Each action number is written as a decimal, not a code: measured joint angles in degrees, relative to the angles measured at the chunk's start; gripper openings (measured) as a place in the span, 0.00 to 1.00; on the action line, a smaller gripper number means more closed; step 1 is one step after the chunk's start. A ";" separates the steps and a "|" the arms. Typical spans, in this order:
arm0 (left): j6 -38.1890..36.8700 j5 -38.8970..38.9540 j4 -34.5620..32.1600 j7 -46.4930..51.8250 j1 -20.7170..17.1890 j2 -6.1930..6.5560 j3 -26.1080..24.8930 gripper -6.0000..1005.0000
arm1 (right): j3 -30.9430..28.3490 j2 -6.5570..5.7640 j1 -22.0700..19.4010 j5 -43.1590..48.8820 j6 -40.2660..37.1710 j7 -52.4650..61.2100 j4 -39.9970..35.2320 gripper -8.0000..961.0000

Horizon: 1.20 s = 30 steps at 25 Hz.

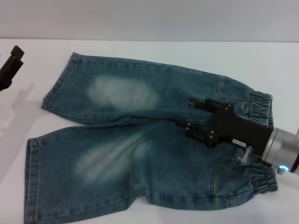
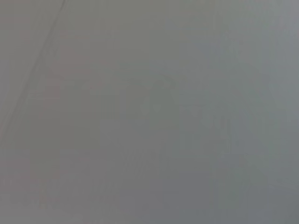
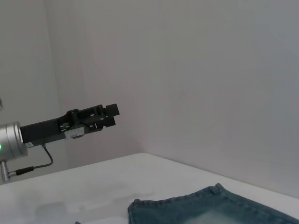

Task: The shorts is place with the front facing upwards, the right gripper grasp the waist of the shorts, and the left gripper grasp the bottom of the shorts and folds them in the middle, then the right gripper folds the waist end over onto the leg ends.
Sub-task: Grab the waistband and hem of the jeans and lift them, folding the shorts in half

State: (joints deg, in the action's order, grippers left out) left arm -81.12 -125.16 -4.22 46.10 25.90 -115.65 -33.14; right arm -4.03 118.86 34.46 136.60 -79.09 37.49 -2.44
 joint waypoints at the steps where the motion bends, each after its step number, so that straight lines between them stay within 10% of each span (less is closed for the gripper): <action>1: 0.12 0.00 -0.03 0.00 0.12 -0.02 0.00 0.82 | 0.00 0.02 0.04 0.02 0.26 -0.12 0.34 0.63; 20: 1.10 0.01 0.49 0.35 0.81 -0.36 0.00 0.82 | 0.71 0.07 -1.62 -2.62 1.02 -1.47 0.20 0.63; 30: 0.80 -0.03 0.28 -0.18 0.83 -1.83 0.63 0.82 | -1.68 0.02 -9.26 -33.42 1.14 -10.94 -0.27 0.63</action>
State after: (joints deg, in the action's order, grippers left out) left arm -80.32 -125.18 -3.95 45.92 26.73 -117.48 -32.51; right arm -5.70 118.88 25.19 103.18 -77.95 26.54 -2.71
